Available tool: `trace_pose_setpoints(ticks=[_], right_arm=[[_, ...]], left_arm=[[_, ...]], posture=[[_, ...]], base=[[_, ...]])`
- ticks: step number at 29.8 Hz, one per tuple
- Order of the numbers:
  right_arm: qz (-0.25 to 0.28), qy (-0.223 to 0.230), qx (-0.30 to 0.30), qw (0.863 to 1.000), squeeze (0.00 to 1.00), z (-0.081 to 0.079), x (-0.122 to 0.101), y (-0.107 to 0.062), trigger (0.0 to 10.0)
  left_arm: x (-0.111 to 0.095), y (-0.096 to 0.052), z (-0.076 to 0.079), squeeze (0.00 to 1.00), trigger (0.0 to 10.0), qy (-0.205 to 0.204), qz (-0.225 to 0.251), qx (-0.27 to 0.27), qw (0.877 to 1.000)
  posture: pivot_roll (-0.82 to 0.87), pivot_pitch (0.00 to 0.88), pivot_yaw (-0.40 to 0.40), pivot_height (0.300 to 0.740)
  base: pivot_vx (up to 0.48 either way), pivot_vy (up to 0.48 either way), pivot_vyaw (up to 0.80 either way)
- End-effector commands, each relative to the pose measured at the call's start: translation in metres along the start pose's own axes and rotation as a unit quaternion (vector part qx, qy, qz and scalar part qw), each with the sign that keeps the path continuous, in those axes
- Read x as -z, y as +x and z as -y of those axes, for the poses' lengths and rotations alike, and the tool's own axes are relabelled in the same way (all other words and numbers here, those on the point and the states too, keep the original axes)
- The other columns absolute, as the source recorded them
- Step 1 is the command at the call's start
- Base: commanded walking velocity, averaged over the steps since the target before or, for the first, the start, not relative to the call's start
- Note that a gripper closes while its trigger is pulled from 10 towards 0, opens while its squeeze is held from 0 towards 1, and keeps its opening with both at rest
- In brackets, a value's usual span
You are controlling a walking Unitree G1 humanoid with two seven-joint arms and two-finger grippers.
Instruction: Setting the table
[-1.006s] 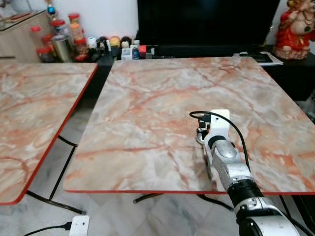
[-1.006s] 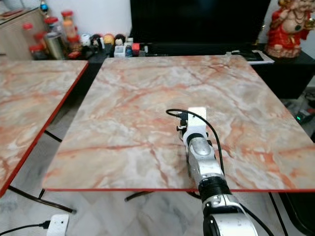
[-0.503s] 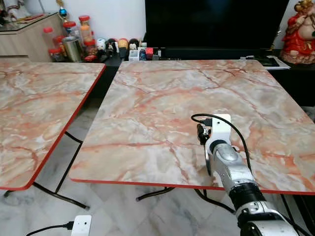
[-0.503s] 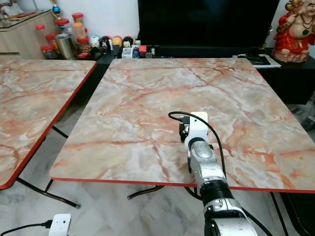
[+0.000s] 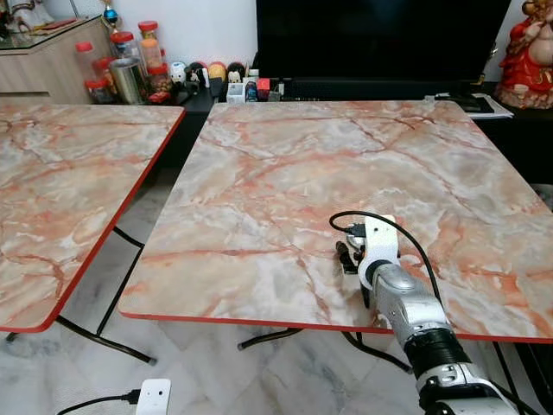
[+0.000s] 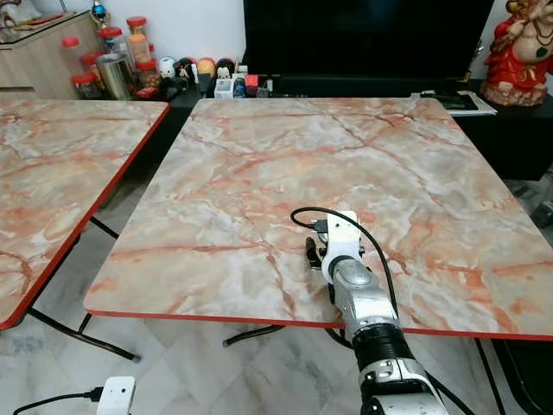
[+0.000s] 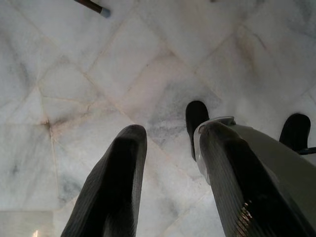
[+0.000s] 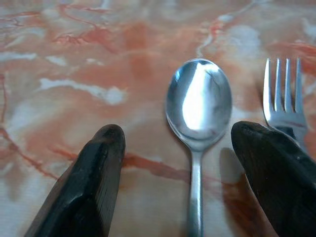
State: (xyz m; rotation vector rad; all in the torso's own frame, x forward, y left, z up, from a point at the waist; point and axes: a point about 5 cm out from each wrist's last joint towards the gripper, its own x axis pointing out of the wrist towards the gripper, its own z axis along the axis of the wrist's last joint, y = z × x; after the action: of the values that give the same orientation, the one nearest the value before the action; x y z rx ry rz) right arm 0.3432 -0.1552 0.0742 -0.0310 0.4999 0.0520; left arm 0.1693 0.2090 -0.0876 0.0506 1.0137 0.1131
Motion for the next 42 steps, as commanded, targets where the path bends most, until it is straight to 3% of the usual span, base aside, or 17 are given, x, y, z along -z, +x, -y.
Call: trace_pose_setpoints(ticks=[1, 8, 17, 19, 25, 29, 42], right_arm=[[0.000, 0.001, -0.003, 1.000, 0.00, -0.001, -0.003, -0.001, 10.0], [-0.014, 0.000, -0.001, 1.000, 0.00, 0.001, 0.000, -0.001, 10.0], [-0.028, -0.002, 0.003, 1.000, 0.00, -0.001, 0.006, -0.002, 10.0], [-0.032, -0.004, 0.002, 0.999, 0.00, -0.001, 0.008, -0.002, 0.0], [-0.038, -0.008, -0.002, 0.999, 0.00, -0.002, 0.011, -0.003, 0.0], [-0.036, -0.010, -0.003, 0.999, 0.00, -0.001, 0.010, -0.003, 0.0], [-0.030, -0.014, -0.007, 0.999, 0.00, -0.002, 0.010, -0.004, 0.0]], left_arm=[[-0.001, 0.000, -0.003, 0.00, 10.0, 0.004, -0.008, -0.005, 1.000], [-0.007, 0.000, -0.013, 0.00, 10.0, 0.002, -0.001, -0.005, 1.000], [0.004, -0.004, -0.034, 0.00, 10.0, 0.000, -0.010, -0.011, 1.000], [0.004, -0.004, -0.039, 0.00, 10.0, -0.001, -0.012, -0.012, 1.000], [0.003, -0.005, -0.042, 0.00, 10.0, -0.001, -0.016, -0.013, 1.000], [0.007, -0.003, -0.029, 0.00, 10.0, 0.000, -0.025, -0.006, 1.000], [0.010, -0.003, -0.027, 0.00, 10.0, 0.001, -0.033, -0.002, 0.999]], posture=[[0.02, 0.000, 0.023, 0.740], [0.02, 0.000, 0.023, 0.740], [0.02, 0.000, 0.019, 0.740], [0.02, 0.000, 0.018, 0.740], [0.02, 0.000, 0.019, 0.740], [0.02, 0.000, 0.019, 0.740], [0.02, 0.000, 0.017, 0.740]], base=[[0.000, 0.000, 0.00], [0.000, 0.000, 0.00], [0.000, 0.000, 0.00], [0.000, 0.000, 0.00], [0.000, 0.000, 0.00], [0.000, 0.000, 0.00], [0.000, 0.000, 0.00]])
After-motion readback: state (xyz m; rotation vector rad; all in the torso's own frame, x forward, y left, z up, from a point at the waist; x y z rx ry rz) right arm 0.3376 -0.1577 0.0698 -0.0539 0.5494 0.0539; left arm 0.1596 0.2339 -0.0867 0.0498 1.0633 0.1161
